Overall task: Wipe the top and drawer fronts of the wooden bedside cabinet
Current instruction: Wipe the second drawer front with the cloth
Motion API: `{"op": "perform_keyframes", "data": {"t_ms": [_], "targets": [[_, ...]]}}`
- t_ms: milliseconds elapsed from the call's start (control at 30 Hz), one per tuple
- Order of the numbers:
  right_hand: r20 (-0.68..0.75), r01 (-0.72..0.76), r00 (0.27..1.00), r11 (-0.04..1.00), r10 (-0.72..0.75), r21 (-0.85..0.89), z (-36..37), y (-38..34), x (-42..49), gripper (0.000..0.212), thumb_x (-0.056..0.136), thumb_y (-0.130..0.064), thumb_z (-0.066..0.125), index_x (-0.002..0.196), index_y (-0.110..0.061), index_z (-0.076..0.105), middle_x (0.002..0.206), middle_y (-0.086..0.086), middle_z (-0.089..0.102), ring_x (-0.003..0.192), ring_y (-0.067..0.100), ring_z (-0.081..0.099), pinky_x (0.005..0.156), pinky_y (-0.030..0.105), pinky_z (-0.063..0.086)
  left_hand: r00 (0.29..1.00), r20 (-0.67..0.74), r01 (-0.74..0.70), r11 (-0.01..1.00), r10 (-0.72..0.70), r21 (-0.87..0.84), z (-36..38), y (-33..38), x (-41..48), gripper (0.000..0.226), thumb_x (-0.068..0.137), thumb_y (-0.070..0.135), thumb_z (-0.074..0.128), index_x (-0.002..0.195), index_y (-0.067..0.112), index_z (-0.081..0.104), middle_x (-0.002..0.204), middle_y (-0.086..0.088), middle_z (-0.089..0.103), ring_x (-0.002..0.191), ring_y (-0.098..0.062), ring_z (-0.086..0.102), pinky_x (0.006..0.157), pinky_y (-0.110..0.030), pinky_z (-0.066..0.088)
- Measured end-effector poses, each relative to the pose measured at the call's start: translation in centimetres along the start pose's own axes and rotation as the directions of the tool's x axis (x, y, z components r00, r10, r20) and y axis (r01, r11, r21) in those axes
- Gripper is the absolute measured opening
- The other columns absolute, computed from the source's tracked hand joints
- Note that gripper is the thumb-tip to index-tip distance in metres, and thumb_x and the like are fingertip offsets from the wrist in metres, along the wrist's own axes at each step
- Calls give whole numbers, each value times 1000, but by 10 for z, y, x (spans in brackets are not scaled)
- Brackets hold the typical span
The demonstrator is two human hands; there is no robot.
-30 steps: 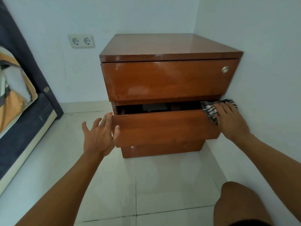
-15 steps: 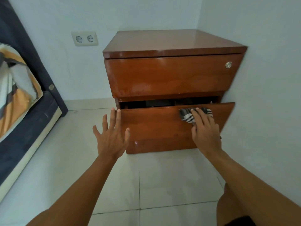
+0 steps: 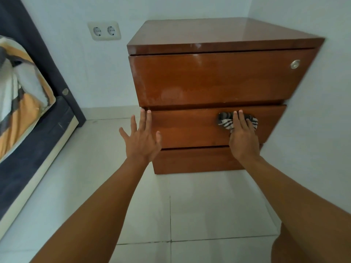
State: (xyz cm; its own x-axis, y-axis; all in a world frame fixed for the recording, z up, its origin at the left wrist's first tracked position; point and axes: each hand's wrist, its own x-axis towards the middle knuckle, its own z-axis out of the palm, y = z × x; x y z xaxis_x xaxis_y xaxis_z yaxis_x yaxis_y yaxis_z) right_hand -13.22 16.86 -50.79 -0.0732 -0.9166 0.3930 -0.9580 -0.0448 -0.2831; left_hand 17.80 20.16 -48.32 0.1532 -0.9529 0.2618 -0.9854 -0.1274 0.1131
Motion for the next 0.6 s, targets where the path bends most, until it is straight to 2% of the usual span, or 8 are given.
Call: {"op": "perform_keyframes", "data": {"t_ms": [133, 333, 400, 467, 533, 600], "targets": [[-66, 8, 998, 992, 1, 128, 15, -7, -4, 60, 104, -11, 44, 160, -9, 21, 167, 11, 24, 149, 37, 30, 108, 59, 44, 998, -28, -53, 999, 53, 5, 4, -10, 1, 73, 101, 44, 31, 164, 26, 1, 173, 1, 1, 157, -36, 10, 116, -72, 15], [-357, 293, 917, 909, -179, 298, 46, -85, -31, 50, 107, -14, 38, 156, -8, 34, 163, 10, 34, 152, 29, 28, 119, 49, 34, 981, -68, -178, 983, 180, 31, 14, -34, 10, 76, 98, 39, 45, 164, 25, 10, 172, -1, 12, 152, -37, 25, 114, -69, 26], [-382, 353, 893, 897, -238, 267, 67, -123, -31, 50, 106, -14, 44, 155, -15, 37, 163, 10, 33, 152, 31, 27, 118, 50, 34, 971, -91, -223, 975, 221, -14, 16, -39, 12, 73, 96, 41, 34, 164, 24, 13, 172, -2, 14, 147, -37, 33, 113, -65, 31], [-340, 401, 884, 893, -320, 204, 96, -156, -30, 57, 103, -13, 50, 156, -22, 34, 165, 9, 28, 154, 33, 20, 120, 55, 27, 961, -141, -248, 967, 239, -52, 15, -40, 11, 72, 97, 47, 14, 164, 21, 17, 171, -5, 17, 140, -39, 39, 110, -62, 33], [-264, 413, 891, 901, -371, 130, 126, -177, -28, 61, 104, -23, 47, 160, -27, 23, 169, 9, 15, 156, 33, 6, 121, 63, 18, 954, -171, -260, 963, 245, -72, 15, -41, 11, 90, 92, 63, -12, 164, 19, 20, 170, -7, 19, 138, -42, 41, 110, -62, 33], [-245, 383, 903, 919, -352, 94, 147, -181, -24, 66, 104, -36, 46, 160, -29, 12, 169, 6, 3, 157, 32, 0, 120, 67, 15, 950, -186, -269, 960, 252, -74, 19, -42, 13, 100, 87, 70, -18, 163, 18, 20, 170, -8, 19, 138, -44, 41, 111, -63, 31]]}}
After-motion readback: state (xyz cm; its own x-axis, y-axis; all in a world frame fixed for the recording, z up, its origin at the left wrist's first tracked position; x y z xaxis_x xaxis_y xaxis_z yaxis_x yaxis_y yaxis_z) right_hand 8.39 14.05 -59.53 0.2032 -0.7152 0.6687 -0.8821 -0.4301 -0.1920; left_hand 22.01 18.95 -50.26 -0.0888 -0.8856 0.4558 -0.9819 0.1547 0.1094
